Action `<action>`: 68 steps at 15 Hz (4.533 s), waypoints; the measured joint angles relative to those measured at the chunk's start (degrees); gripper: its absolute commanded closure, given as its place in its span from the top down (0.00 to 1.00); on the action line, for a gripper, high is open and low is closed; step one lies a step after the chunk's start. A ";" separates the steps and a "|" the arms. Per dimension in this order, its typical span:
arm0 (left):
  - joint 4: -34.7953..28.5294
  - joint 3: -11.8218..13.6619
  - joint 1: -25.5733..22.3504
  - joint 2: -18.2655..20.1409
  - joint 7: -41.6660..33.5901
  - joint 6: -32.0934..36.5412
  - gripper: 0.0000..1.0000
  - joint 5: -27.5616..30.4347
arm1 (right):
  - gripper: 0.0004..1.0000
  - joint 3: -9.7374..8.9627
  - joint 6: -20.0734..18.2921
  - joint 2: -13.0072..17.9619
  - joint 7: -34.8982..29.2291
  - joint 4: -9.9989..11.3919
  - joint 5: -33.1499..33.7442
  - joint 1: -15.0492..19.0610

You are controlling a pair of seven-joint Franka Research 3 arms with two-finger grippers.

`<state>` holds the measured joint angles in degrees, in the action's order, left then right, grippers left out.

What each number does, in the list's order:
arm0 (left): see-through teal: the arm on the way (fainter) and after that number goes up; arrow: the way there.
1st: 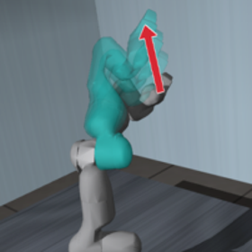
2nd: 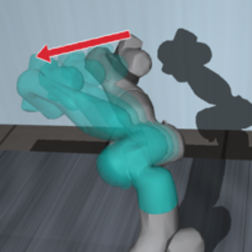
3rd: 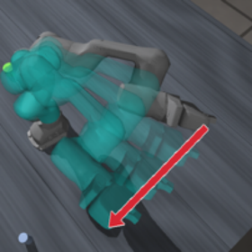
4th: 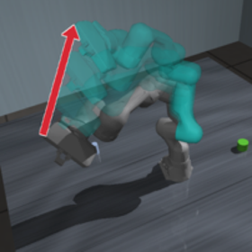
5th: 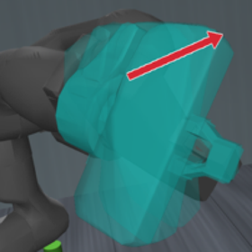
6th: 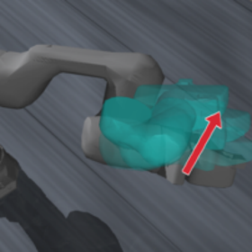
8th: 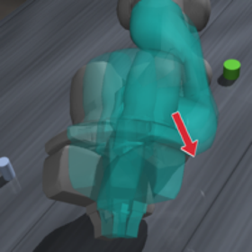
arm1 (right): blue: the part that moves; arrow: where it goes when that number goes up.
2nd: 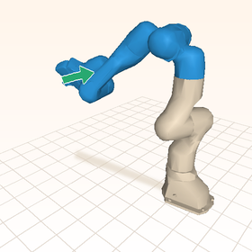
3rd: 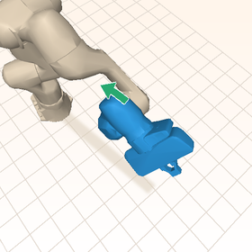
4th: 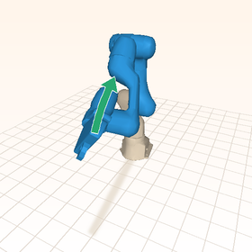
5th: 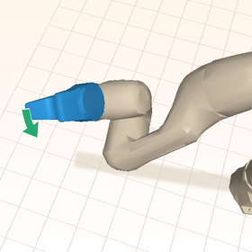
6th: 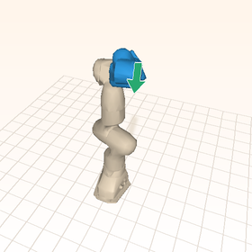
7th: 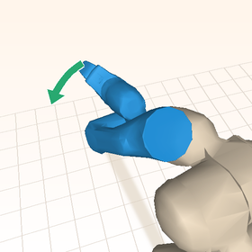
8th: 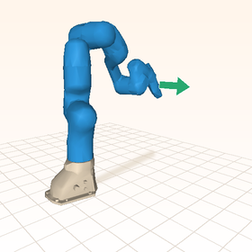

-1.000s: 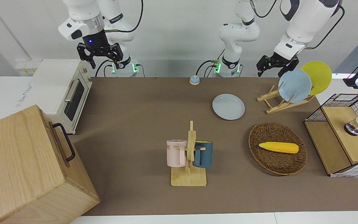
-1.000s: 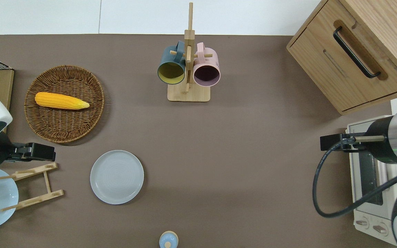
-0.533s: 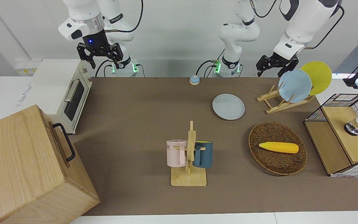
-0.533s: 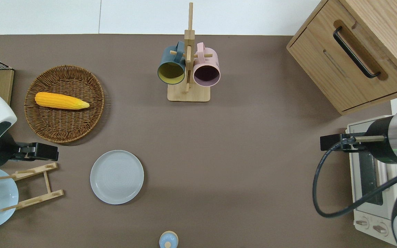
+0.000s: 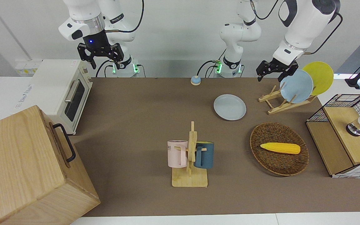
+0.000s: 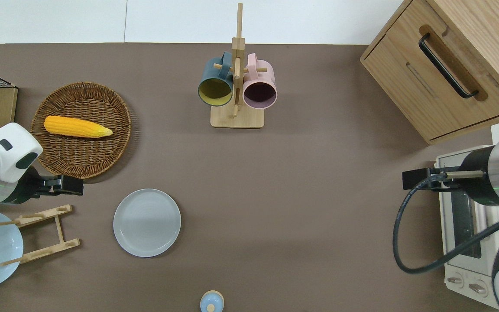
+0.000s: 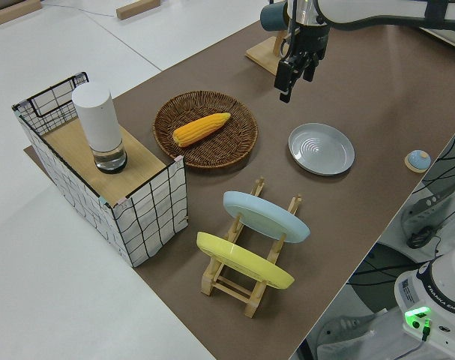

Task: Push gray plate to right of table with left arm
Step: 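Move the left gripper toward the gray plate's edge nearest it, then press the left gripper against the gray plate's rim, then push the gray plate with the left gripper across the table toward the toaster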

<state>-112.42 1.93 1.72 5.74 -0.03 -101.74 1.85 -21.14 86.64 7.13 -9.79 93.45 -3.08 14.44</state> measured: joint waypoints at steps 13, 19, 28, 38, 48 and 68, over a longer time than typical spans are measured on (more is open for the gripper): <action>-15.77 -0.24 0.01 -0.39 3.39 -11.99 0.99 0.03 | 1.00 0.00 0.00 0.00 0.00 0.00 0.00 0.00; -22.29 -0.26 0.01 -1.62 3.83 -18.35 0.97 1.00 | 1.00 0.00 0.00 0.00 0.00 0.00 0.00 0.00; -27.41 -0.38 0.03 -4.27 4.01 -25.21 0.67 3.10 | 0.99 0.00 0.00 0.00 0.00 0.00 0.00 0.00; -28.94 -0.77 0.17 -3.79 4.10 -27.04 0.16 7.37 | 1.00 0.00 0.00 0.00 0.00 0.00 0.00 0.00; -29.29 -1.34 0.16 -2.89 5.66 -26.41 0.00 11.33 | 1.00 0.00 0.00 0.00 0.00 0.00 0.00 0.00; -29.34 -7.20 18.07 -3.66 26.33 -34.23 0.00 20.60 | 1.00 0.00 0.00 0.00 0.00 0.00 0.00 0.00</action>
<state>-141.77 -5.27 19.79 2.08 26.30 -135.97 22.45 -21.14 86.64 7.13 -9.79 93.45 -3.08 14.44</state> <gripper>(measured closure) 0.965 0.004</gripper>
